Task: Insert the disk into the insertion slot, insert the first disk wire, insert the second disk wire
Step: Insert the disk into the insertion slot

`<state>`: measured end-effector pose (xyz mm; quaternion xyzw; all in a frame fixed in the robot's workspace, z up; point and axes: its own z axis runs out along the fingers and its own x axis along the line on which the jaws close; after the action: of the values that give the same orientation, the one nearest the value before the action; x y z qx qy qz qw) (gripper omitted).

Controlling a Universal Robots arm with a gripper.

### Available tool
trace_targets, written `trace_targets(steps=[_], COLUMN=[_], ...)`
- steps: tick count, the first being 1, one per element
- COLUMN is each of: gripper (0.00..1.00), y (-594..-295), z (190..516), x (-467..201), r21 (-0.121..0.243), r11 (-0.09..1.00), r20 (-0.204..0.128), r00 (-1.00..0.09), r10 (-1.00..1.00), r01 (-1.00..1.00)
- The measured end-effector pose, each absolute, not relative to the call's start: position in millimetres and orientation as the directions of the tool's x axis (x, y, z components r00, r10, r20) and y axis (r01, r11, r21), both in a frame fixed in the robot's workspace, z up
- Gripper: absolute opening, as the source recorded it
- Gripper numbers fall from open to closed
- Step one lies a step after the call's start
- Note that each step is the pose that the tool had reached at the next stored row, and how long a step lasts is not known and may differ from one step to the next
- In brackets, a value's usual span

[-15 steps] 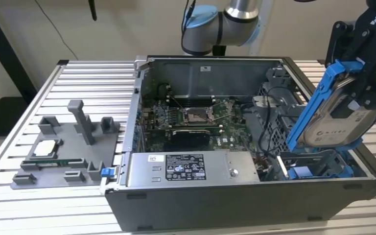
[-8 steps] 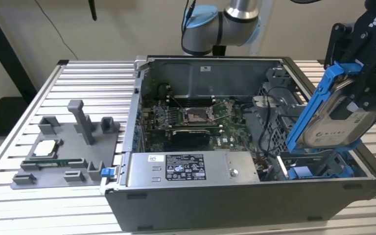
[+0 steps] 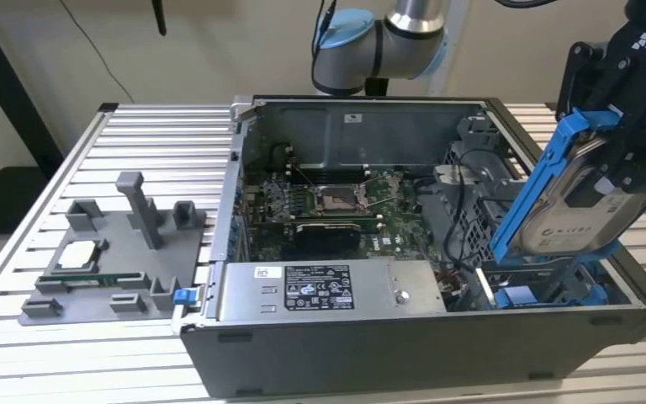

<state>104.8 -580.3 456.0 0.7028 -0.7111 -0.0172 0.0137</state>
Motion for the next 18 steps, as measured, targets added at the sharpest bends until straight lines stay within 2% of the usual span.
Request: trace_targets(steps=[18], gripper=[0.0], y=[-580.3], z=[447.3], x=[104.8], r21=[0.044], r11=[0.012], r20=[-0.005], r00=[-0.012], r10=[-1.0], r01=[-0.999])
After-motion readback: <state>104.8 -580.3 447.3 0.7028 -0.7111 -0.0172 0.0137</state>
